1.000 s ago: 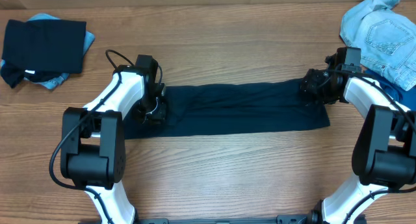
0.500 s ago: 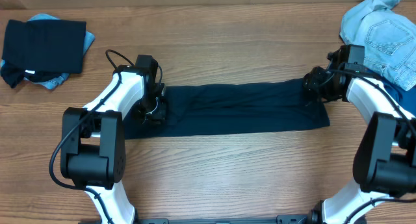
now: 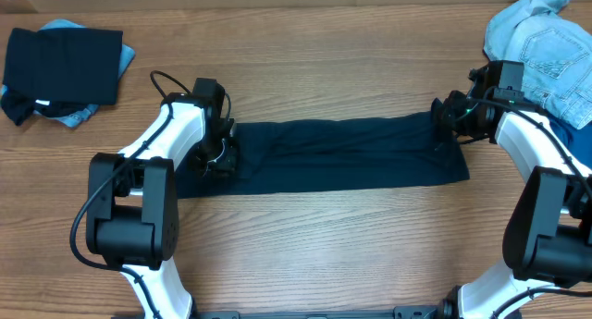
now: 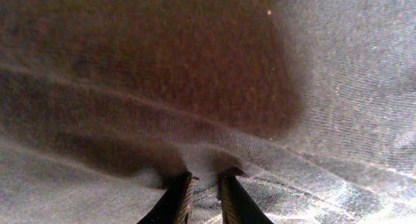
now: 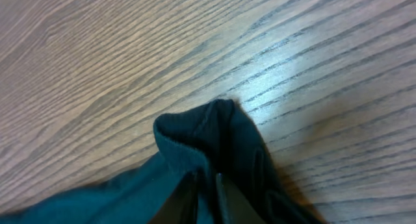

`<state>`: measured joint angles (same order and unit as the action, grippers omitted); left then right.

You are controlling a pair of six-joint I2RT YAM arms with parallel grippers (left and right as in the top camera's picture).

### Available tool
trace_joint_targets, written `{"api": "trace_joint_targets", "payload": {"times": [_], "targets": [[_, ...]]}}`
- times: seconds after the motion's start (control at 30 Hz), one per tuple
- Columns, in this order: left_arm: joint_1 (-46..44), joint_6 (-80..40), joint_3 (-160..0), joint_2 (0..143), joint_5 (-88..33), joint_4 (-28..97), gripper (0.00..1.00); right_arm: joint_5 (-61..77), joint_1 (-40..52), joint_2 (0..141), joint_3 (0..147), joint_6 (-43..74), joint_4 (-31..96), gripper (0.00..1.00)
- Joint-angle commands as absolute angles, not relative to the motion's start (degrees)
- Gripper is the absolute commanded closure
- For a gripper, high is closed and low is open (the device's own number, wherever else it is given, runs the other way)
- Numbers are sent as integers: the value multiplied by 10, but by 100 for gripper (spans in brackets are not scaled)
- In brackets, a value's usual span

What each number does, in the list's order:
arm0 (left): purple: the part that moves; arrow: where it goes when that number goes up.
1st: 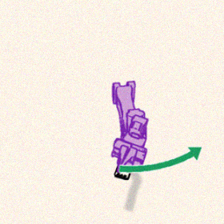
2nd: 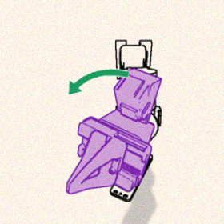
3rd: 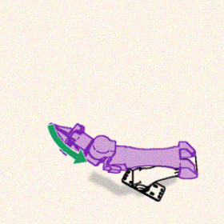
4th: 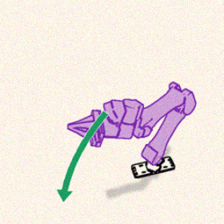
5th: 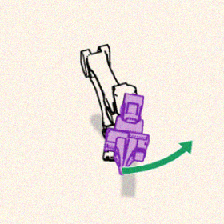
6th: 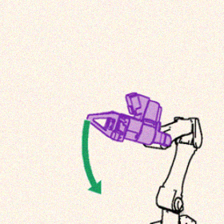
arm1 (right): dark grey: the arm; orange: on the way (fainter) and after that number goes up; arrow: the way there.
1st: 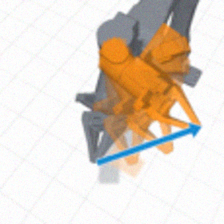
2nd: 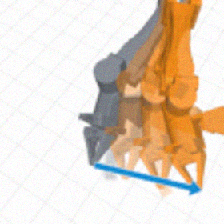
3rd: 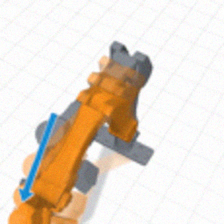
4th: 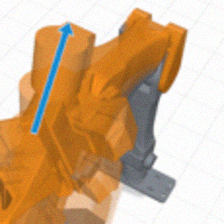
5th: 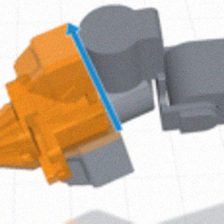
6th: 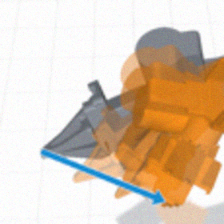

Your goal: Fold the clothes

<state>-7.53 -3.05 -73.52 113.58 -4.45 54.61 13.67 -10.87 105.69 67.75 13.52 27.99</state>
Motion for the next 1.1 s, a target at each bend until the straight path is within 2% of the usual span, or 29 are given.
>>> {"api": "trace_joint_targets", "payload": {"times": [0.0, 0.13, 0.23, 0.67, 1.07], "targets": [[-74, -43, -727, 1139, -41, 528, 81, 120, -110, 1042, 680, 135, 281, 92], [-74, -43, -727, 1140, -41, 528, 81, 55, -112, 1042, 680, 134, 277, 96], [-74, -43, -727, 1140, -41, 528, 80, 67, -121, 1042, 680, 130, 263, 96], [-74, -43, -727, 1139, -41, 525, 80, 260, -152, 1042, 680, 99, 159, 96], [-74, -43, -727, 1139, -41, 522, 80, 287, -165, 1025, 680, 92, 318, 96]]}}
